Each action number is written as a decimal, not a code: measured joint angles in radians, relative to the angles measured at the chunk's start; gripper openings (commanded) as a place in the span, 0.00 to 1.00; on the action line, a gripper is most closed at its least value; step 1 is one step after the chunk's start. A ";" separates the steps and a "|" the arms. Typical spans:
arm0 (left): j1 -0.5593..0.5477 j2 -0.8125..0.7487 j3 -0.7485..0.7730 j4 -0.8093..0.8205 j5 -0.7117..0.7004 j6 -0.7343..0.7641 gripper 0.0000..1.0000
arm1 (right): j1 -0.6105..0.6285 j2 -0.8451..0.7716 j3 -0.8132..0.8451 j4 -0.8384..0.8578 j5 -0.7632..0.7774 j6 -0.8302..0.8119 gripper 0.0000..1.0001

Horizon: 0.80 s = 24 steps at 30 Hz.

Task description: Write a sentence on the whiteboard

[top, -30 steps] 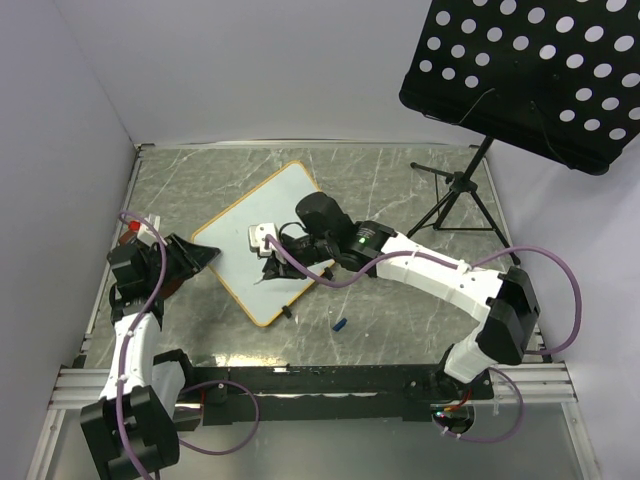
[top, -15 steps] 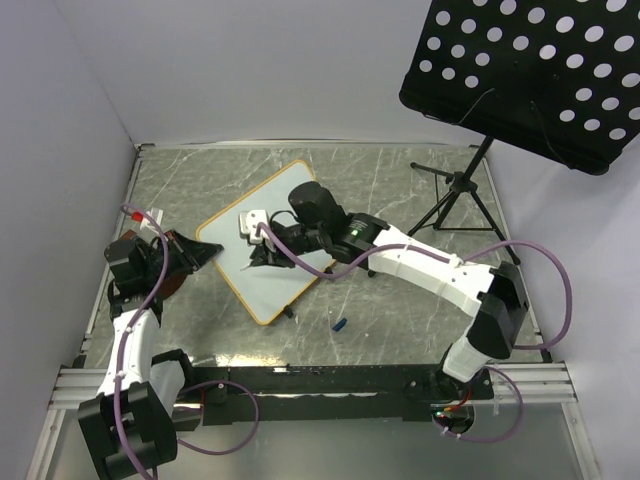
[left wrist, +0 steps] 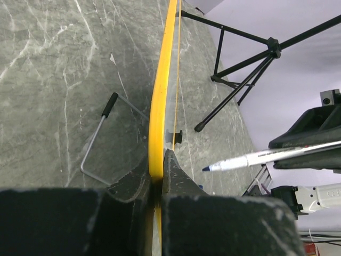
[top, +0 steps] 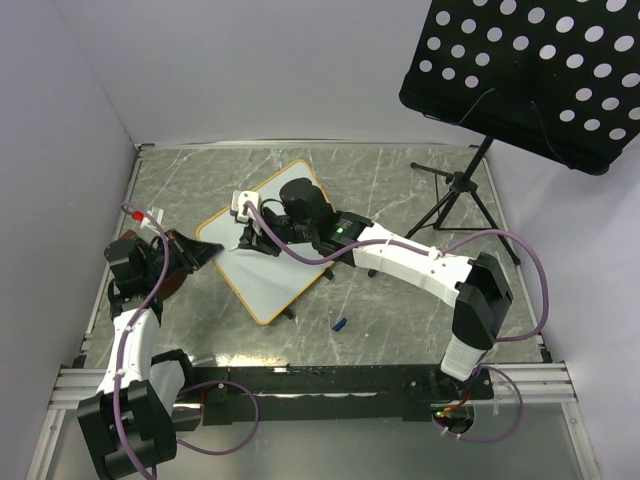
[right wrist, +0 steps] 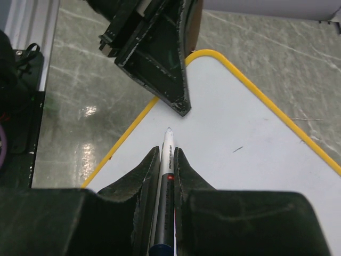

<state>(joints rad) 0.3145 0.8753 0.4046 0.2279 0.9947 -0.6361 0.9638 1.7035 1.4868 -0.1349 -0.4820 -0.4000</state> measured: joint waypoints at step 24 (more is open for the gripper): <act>0.000 0.000 0.000 0.002 0.002 -0.003 0.01 | 0.000 0.066 0.005 0.044 0.045 0.055 0.00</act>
<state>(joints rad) 0.3145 0.8749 0.4042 0.2295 0.9962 -0.6388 0.9642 1.7699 1.4921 -0.0906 -0.4374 -0.3447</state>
